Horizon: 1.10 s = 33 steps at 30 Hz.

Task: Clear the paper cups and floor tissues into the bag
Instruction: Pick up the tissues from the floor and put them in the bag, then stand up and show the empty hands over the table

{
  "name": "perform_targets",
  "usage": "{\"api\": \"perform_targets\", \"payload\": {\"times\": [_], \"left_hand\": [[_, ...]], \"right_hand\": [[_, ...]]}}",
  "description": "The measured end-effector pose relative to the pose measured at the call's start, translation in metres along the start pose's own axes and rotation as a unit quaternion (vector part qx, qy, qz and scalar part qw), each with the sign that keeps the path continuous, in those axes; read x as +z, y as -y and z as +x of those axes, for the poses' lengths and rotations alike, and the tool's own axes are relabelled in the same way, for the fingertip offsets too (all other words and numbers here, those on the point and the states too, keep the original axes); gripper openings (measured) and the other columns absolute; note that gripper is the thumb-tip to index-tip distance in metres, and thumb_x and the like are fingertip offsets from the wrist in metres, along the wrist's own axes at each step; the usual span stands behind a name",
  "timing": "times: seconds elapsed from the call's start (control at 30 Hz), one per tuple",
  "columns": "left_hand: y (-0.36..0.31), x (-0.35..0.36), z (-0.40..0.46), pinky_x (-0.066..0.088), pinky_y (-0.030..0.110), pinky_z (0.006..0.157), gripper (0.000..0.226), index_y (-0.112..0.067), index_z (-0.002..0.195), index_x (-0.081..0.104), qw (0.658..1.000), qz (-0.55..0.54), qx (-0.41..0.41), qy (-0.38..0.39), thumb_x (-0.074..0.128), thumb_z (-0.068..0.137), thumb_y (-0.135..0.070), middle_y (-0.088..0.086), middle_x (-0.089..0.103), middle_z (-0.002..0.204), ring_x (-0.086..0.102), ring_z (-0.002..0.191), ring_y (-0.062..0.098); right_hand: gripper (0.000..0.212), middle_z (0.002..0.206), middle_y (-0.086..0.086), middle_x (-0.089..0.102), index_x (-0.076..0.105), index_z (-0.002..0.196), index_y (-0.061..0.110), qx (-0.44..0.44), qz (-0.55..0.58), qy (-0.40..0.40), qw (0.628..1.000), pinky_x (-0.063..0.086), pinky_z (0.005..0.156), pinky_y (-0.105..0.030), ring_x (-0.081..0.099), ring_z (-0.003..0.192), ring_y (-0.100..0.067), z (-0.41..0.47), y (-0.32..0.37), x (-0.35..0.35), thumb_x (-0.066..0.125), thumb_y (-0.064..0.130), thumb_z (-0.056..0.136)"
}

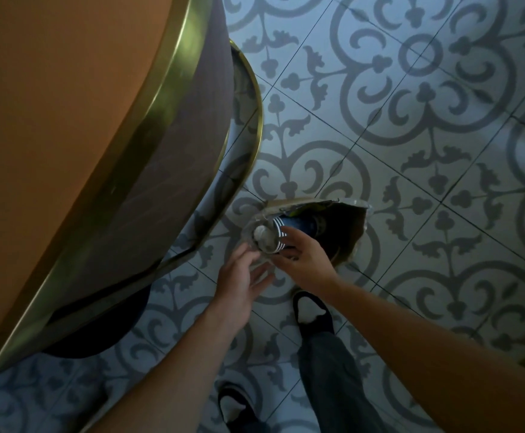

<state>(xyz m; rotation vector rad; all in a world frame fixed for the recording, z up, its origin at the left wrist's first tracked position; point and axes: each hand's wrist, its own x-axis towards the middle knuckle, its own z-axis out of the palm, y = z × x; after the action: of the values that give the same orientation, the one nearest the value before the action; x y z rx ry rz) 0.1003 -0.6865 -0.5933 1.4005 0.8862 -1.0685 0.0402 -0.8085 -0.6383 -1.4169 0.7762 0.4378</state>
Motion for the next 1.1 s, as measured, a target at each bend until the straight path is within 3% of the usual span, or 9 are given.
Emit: {"api": "perform_targets", "payload": {"times": [0.07, 0.2, 0.4, 0.5, 0.6, 0.67, 0.73, 0.97, 1.1], "left_hand": [[0.0, -0.003, -0.004, 0.053, 0.048, 0.099, 0.029, -0.026, 0.116, 0.065, 1.0, -0.009, -0.004, -0.017, 0.05, 0.095, -0.013, 0.008, 0.067, 0.123, 0.062, 0.114, 0.026], [-0.003, -0.005, -0.022, 0.054, 0.048, 0.096, 0.023, -0.029, 0.111, 0.057, 0.999, 0.014, 0.006, -0.05, 0.049, 0.097, -0.012, 0.008, 0.065, 0.121, 0.062, 0.108, 0.025], [-0.007, -0.02, -0.07, 0.058, 0.043, 0.087, 0.038, -0.018, 0.133, 0.054, 0.99, 0.104, 0.048, -0.08, 0.05, 0.096, -0.016, 0.004, 0.065, 0.117, 0.066, 0.103, 0.019], [-0.011, -0.034, -0.112, 0.058, 0.042, 0.089, 0.035, -0.019, 0.129, 0.058, 0.985, 0.133, 0.075, -0.086, 0.053, 0.095, -0.018, 0.003, 0.068, 0.113, 0.067, 0.098, 0.017], [-0.011, -0.056, -0.16, 0.057, 0.037, 0.086, 0.03, -0.024, 0.122, 0.063, 0.981, 0.145, 0.094, -0.093, 0.057, 0.093, -0.021, -0.001, 0.068, 0.105, 0.067, 0.094, 0.016], [-0.009, -0.075, -0.193, 0.056, 0.043, 0.091, 0.027, -0.034, 0.112, 0.065, 0.975, 0.163, 0.119, -0.093, 0.062, 0.087, -0.027, -0.002, 0.069, 0.106, 0.067, 0.097, 0.018], [-0.006, -0.097, -0.224, 0.055, 0.045, 0.093, 0.029, -0.041, 0.111, 0.063, 0.963, 0.202, 0.148, -0.097, 0.063, 0.084, -0.029, -0.001, 0.07, 0.108, 0.066, 0.099, 0.017], [0.021, -0.194, -0.338, 0.05, 0.027, 0.091, 0.04, -0.027, 0.132, 0.057, 0.896, 0.325, 0.26, -0.157, 0.058, 0.093, -0.028, -0.002, 0.063, 0.117, 0.062, 0.105, 0.013], [0.041, -0.248, -0.402, 0.049, 0.035, 0.097, 0.048, -0.023, 0.136, 0.053, 0.849, 0.361, 0.312, -0.227, 0.054, 0.09, -0.037, 0.002, 0.062, 0.127, 0.059, 0.114, 0.017]], "right_hand": [[0.048, 0.111, 0.007, 0.069, 0.056, 0.126, 0.02, 0.008, -0.025, -0.009, 1.0, 0.058, 0.085, -0.029, 0.068, 0.093, -0.003, -0.004, -0.002, 0.001, 0.072, 0.019, 0.081], [0.034, 0.093, 0.012, 0.066, 0.06, 0.117, 0.017, 0.033, -0.066, -0.02, 0.997, 0.05, 0.07, -0.014, 0.064, 0.085, -0.001, -0.019, 0.007, -0.003, 0.068, 0.016, 0.083], [0.03, 0.097, 0.008, 0.066, 0.061, 0.116, 0.018, 0.033, -0.119, 0.014, 0.992, 0.049, 0.071, -0.015, 0.064, 0.088, -0.003, -0.064, 0.037, 0.003, 0.065, 0.02, 0.086], [0.025, 0.093, 0.012, 0.063, 0.06, 0.113, 0.02, 0.024, -0.15, 0.048, 0.987, 0.049, 0.069, -0.014, 0.062, 0.088, -0.001, -0.093, 0.064, 0.008, 0.063, 0.018, 0.088], [0.023, 0.091, 0.012, 0.063, 0.06, 0.111, 0.02, 0.02, -0.218, 0.063, 0.974, 0.05, 0.078, -0.02, 0.061, 0.087, -0.001, -0.127, 0.088, 0.018, 0.061, 0.018, 0.088], [0.022, 0.09, 0.012, 0.062, 0.06, 0.111, 0.02, 0.01, -0.272, 0.079, 0.959, 0.049, 0.08, -0.019, 0.061, 0.088, -0.002, -0.152, 0.101, 0.026, 0.056, 0.018, 0.09], [0.021, 0.093, 0.008, 0.062, 0.058, 0.112, 0.021, -0.005, -0.308, 0.097, 0.946, 0.047, 0.078, -0.019, 0.061, 0.088, -0.004, -0.178, 0.118, 0.035, 0.053, 0.018, 0.091], [0.012, 0.085, 0.016, 0.06, 0.057, 0.099, 0.03, -0.1, -0.403, 0.171, 0.893, 0.042, 0.072, -0.012, 0.057, 0.08, 0.006, -0.272, 0.178, 0.1, 0.06, 0.023, 0.09], [0.02, 0.103, 0.006, 0.065, 0.059, 0.11, 0.022, -0.184, -0.448, 0.198, 0.852, 0.048, 0.087, -0.023, 0.06, 0.096, -0.004, -0.333, 0.216, 0.155, 0.056, 0.027, 0.092]]}}
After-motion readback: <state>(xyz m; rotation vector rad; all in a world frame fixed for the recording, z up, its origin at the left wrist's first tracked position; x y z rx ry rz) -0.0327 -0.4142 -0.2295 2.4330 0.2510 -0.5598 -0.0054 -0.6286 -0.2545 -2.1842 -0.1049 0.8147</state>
